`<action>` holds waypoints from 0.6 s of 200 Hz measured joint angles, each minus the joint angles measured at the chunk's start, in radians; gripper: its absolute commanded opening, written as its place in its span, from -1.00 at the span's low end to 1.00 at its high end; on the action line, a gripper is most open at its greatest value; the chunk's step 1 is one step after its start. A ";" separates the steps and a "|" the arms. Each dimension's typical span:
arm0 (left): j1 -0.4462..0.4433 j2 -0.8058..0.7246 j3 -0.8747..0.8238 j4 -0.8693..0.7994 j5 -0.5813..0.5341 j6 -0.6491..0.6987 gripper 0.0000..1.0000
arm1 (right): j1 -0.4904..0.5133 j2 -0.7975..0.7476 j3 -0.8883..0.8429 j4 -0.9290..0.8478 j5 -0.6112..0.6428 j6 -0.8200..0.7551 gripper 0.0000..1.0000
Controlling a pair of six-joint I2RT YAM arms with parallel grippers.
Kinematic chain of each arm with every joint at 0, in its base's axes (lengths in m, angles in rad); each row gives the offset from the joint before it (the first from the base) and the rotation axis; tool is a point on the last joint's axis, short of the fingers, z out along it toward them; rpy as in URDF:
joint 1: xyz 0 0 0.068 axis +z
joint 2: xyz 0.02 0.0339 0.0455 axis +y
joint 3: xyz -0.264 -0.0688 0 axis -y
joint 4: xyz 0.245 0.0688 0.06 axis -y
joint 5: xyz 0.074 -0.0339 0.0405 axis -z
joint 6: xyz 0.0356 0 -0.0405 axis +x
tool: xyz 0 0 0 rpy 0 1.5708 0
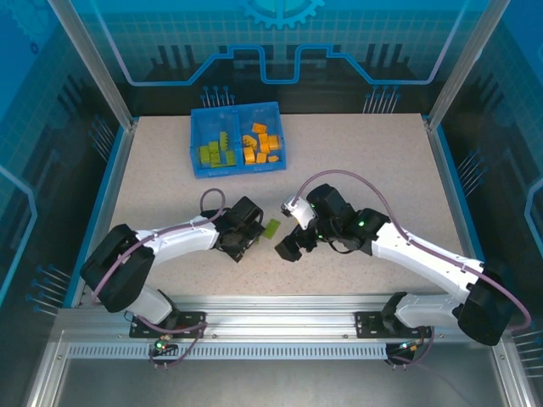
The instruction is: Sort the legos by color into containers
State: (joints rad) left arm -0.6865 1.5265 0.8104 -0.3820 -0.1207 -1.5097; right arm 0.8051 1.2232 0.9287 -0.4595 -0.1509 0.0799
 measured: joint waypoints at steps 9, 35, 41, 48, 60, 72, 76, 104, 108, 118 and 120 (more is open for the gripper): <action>0.000 0.006 0.000 0.012 0.002 -0.009 0.53 | 0.000 0.002 0.000 -0.006 -0.001 -0.009 1.00; 0.000 0.020 0.015 0.019 -0.003 -0.011 0.54 | 0.000 0.002 0.000 -0.013 -0.015 -0.022 1.00; 0.000 0.024 0.018 0.021 -0.006 -0.012 0.53 | 0.000 0.002 0.000 -0.013 -0.015 -0.023 1.00; 0.000 0.030 0.019 0.023 -0.012 -0.013 0.50 | 0.000 0.002 0.000 -0.013 -0.015 -0.023 1.00; 0.000 0.042 0.019 0.024 -0.017 -0.019 0.38 | 0.000 0.003 0.000 -0.013 -0.016 -0.025 1.00; 0.000 0.058 0.019 0.026 -0.024 -0.031 0.31 | 0.000 0.006 0.000 -0.013 -0.016 -0.025 1.00; 0.000 0.061 0.019 0.029 -0.026 -0.031 0.29 | 0.000 0.008 0.000 -0.013 -0.016 -0.025 1.00; 0.000 0.077 0.022 0.035 -0.043 -0.031 0.14 | 0.000 0.010 0.001 -0.015 -0.019 -0.025 1.00; 0.000 0.077 0.022 0.032 -0.043 -0.028 0.12 | 0.000 0.010 0.002 -0.015 -0.019 -0.025 1.00; 0.000 0.076 0.022 0.029 -0.044 -0.030 0.09 | 0.000 0.010 0.003 -0.017 -0.019 -0.026 1.00; 0.000 0.076 0.021 0.028 -0.044 -0.027 0.09 | 0.000 0.010 0.003 -0.017 -0.019 -0.026 1.00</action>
State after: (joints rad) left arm -0.6865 1.6028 0.8318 -0.3538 -0.1650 -1.5372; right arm 0.8055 1.2331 0.9314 -0.4763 -0.1696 0.0544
